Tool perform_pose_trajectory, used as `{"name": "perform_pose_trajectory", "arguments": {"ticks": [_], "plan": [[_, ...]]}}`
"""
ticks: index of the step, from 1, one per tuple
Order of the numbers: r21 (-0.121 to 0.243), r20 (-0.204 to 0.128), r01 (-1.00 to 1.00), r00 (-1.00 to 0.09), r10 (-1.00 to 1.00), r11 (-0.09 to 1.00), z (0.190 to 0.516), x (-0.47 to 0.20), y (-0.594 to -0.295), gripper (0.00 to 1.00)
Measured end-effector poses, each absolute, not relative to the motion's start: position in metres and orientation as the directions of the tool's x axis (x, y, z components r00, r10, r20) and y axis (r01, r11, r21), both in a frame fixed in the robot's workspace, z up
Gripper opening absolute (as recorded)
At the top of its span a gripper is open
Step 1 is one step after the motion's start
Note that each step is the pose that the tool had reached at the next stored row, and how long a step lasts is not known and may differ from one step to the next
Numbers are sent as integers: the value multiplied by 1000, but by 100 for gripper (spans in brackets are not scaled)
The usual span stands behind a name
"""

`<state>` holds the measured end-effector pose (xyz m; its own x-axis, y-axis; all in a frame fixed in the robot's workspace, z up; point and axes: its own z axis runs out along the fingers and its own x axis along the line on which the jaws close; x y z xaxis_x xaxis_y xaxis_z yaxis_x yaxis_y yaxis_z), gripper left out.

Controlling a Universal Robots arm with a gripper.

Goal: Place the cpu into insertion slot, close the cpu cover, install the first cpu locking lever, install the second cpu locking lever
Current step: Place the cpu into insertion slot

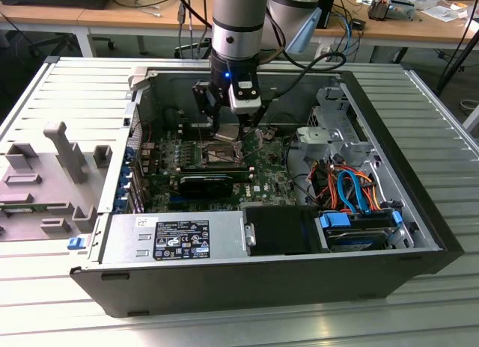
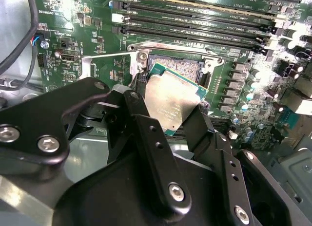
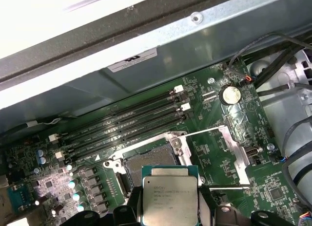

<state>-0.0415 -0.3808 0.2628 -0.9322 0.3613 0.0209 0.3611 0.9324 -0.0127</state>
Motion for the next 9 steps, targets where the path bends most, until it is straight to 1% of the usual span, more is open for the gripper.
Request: {"name": "perform_pose_trajectory", "arguments": {"ticks": [9], "plan": [[-13,21,379,-925,379,925,263,-41,-381,55]]}}
